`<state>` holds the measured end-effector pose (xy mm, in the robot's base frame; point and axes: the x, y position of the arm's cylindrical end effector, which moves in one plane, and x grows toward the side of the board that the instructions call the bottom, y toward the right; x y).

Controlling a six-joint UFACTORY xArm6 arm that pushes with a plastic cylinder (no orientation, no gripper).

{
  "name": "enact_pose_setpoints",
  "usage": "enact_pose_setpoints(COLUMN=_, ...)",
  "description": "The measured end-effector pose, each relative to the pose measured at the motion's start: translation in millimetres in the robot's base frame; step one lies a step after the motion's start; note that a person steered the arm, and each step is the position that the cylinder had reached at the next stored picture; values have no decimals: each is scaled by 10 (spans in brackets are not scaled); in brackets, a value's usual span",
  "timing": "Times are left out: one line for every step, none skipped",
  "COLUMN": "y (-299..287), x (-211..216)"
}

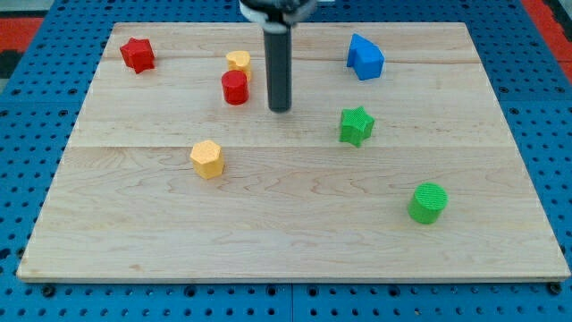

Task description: Push the yellow heart to the top center of the board

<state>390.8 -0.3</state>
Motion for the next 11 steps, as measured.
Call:
enact_pose_setpoints(y=302, x=-564)
enact_pose_setpoints(y=257, x=-1052)
enact_pose_setpoints(y=-345, x=-904)
enact_pose_setpoints(y=-868, x=-507)
enact_pose_setpoints(y=-1359, x=-567)
enact_pose_setpoints(y=-1436, x=-868)
enact_pose_setpoints(y=-381, x=-833)
enact_pose_setpoints(y=-135, x=-878)
enact_pose_setpoints(y=57, x=-919)
enact_pose_setpoints(y=95, x=-1160)
enact_pose_setpoints(y=559, x=-1428)
